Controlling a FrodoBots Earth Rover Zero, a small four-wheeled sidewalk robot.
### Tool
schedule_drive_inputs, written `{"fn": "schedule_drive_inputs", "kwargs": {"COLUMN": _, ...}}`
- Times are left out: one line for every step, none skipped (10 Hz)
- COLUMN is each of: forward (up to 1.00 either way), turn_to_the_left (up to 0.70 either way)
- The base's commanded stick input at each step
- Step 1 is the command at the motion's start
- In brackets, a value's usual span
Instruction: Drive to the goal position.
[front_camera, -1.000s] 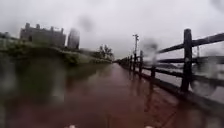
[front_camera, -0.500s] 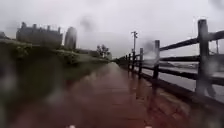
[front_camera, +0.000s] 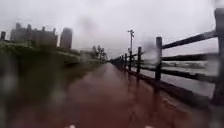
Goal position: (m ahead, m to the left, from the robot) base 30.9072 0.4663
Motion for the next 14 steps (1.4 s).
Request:
{"fn": "schedule_drive_inputs", "kwargs": {"forward": 1.00, "turn_to_the_left": 0.00}}
{"fn": "schedule_drive_inputs", "kwargs": {"forward": 1.00, "turn_to_the_left": 0.00}}
{"fn": "schedule_drive_inputs", "kwargs": {"forward": 1.00, "turn_to_the_left": -0.26}}
{"fn": "schedule_drive_inputs", "kwargs": {"forward": 1.00, "turn_to_the_left": -0.40}}
{"fn": "schedule_drive_inputs", "kwargs": {"forward": 1.00, "turn_to_the_left": -0.11}}
{"fn": "schedule_drive_inputs", "kwargs": {"forward": 1.00, "turn_to_the_left": -0.04}}
{"fn": "schedule_drive_inputs", "kwargs": {"forward": 1.00, "turn_to_the_left": 0.00}}
{"fn": "schedule_drive_inputs", "kwargs": {"forward": 1.00, "turn_to_the_left": 0.00}}
{"fn": "schedule_drive_inputs", "kwargs": {"forward": 1.00, "turn_to_the_left": 0.00}}
{"fn": "schedule_drive_inputs", "kwargs": {"forward": 1.00, "turn_to_the_left": 0.00}}
{"fn": "schedule_drive_inputs", "kwargs": {"forward": 1.00, "turn_to_the_left": 0.00}}
{"fn": "schedule_drive_inputs", "kwargs": {"forward": 1.00, "turn_to_the_left": 0.00}}
{"fn": "schedule_drive_inputs", "kwargs": {"forward": 1.00, "turn_to_the_left": 0.00}}
{"fn": "schedule_drive_inputs", "kwargs": {"forward": 1.00, "turn_to_the_left": 0.00}}
